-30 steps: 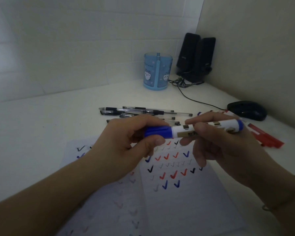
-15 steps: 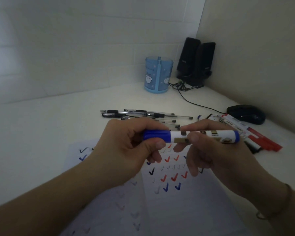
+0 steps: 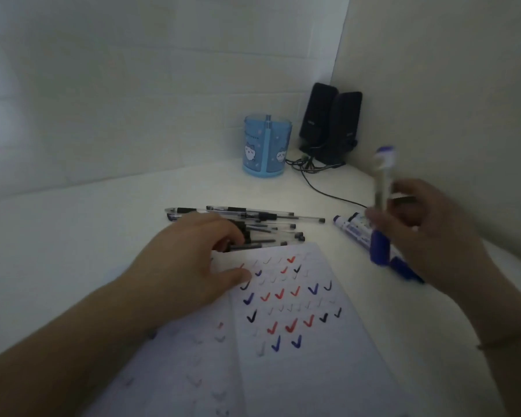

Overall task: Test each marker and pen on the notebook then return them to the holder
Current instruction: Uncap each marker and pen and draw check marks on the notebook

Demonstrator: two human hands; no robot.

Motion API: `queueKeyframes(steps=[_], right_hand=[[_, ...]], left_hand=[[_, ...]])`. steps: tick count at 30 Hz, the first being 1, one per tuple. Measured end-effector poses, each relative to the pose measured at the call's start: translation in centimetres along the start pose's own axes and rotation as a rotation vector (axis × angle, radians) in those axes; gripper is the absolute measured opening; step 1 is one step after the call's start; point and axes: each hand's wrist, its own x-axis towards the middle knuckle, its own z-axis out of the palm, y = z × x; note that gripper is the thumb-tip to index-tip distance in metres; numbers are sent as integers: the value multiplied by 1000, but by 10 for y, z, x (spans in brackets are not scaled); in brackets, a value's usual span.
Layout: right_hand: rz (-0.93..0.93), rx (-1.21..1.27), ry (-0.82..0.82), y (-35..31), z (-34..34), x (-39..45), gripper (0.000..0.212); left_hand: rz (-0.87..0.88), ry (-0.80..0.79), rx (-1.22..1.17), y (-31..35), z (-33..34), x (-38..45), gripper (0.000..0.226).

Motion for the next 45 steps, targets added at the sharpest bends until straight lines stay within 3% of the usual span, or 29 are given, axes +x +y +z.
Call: queueKeyframes(steps=[4,7,14,20,26,36,41,43,45], right_hand=[[50,-438,-217,10,7,1,28],[82,-616,-315,20,13,2,31],[188,-620,-203,32,10,10,32],[164,-612,-152,33,14,10,40],[-13,-439,-45,23,23,3,32],[-126,-289,-8,15,29,-3,21],[-184,-33,-178,-3,30,-14,35],[-218,205,-322,-13,34,-23,42],[-308,404,-377,-19,40,-31,31]], left_hand=[[-105,89,56,-10,3,4,36],[-142,116,106,-17,3,5,32],[-177,60,85,-27,7,7,5],[-156,47,62,-30,3,9,10],[-47,25,176,-24,2,9,13],[-133,29,171,-32,2,8,9],[-133,187,-40,-7,-11,8,9],[-41,114,-185,15,-10,4,12],[79,-40,-246,31,-5,-3,16]])
